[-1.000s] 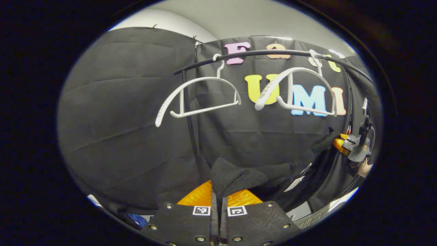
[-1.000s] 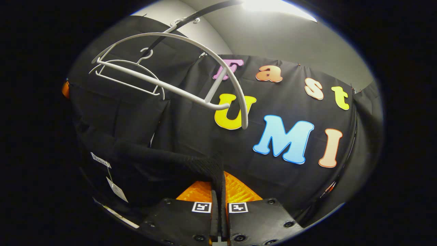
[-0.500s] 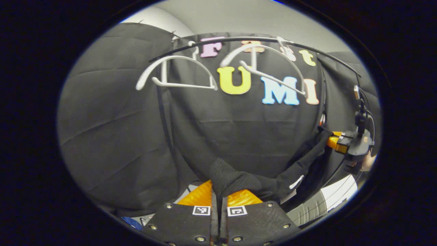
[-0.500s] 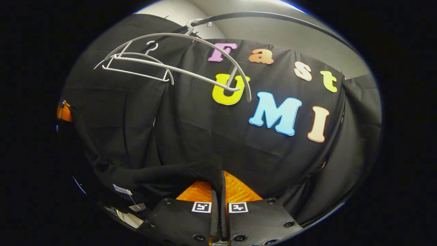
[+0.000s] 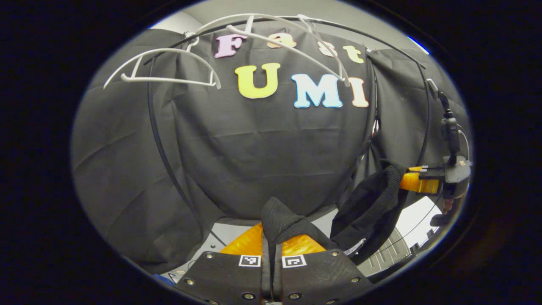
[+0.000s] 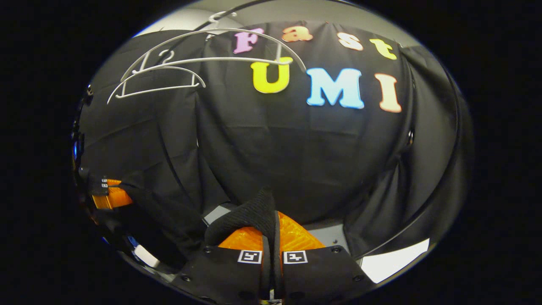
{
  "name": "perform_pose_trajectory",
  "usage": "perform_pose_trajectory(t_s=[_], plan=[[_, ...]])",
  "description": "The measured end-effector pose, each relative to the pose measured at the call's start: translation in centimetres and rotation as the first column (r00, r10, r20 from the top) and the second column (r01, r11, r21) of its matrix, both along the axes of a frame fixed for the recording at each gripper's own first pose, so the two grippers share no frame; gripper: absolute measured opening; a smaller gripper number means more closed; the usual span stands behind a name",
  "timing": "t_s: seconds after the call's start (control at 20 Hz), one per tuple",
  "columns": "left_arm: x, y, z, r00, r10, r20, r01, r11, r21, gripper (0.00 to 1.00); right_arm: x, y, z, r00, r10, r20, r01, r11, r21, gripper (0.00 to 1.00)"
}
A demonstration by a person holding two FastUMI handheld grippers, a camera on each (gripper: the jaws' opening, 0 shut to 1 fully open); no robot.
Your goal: Grasp the clothes on the hanger with both hands and then place them into the laundry hamper below.
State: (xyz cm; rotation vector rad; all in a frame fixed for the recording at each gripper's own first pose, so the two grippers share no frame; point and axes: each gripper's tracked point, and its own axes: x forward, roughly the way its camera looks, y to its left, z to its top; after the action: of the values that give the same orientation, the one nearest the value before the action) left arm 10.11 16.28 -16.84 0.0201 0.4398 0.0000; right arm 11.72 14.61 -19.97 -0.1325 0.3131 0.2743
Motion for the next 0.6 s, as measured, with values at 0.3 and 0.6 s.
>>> perform_pose_trajectory(t_s=[0.3,0.6], plan=[[1.2,3.0,-3.9,0.994,0.050,-0.092,-0.062,0.989,-0.131,0.05,-1.2,-0.8,-5.1,0.985,-0.074,-0.153,0.086,0.994,0.070,0.05],[1.9,1.9,-9.2,0.982,0.003,-0.190,-0.035,0.986,-0.163,0.05,-0.6,-0.1,-10.8,0.945,-0.103,-0.311,0.142,0.984,0.107,0.05]])
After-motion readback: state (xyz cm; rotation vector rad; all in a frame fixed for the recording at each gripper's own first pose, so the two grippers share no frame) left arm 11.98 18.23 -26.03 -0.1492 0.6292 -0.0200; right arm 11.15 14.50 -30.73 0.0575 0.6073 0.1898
